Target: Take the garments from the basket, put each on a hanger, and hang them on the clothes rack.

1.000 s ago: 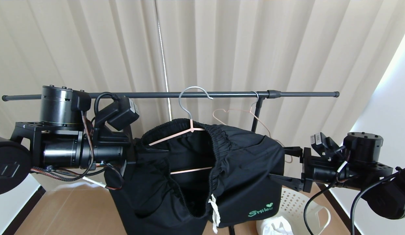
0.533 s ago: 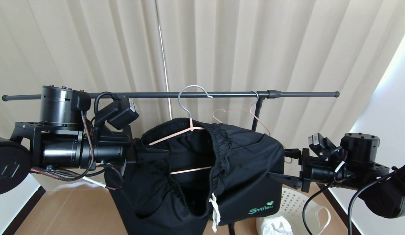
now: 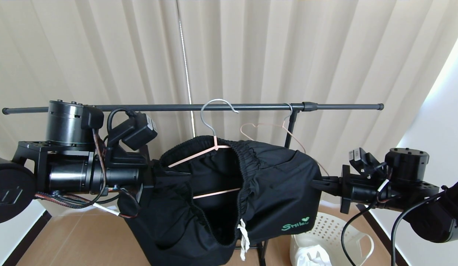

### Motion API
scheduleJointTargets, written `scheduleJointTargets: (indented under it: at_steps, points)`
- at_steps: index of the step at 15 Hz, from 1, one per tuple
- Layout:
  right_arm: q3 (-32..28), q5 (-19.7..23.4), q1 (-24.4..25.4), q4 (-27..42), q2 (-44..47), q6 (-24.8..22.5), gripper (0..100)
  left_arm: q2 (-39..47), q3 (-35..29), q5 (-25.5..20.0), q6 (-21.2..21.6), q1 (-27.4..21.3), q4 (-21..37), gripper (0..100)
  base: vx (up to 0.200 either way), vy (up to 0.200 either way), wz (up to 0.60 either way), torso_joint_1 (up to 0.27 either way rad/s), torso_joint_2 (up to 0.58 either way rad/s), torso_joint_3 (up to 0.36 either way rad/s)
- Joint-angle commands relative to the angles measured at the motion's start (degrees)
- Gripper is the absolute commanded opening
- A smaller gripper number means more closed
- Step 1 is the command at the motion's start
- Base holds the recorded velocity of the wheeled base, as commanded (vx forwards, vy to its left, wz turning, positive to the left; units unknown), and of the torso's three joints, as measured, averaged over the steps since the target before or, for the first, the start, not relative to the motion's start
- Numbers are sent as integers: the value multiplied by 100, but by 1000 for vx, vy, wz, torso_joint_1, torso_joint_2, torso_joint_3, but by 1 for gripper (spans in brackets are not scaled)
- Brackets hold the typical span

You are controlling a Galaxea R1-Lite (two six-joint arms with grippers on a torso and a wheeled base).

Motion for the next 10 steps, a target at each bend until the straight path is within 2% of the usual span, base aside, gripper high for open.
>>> scheduleJointTargets:
  at_steps: [1,10]
  points:
    - [-67,2,-36,-7,63,12,0,1,10,2,0,0,1,0,0,0,0,0,0,0]
    - [-278,-6,-255,2,195,214,0,-51,27,-16,9,123,1,0,0,0,0,0,0,0]
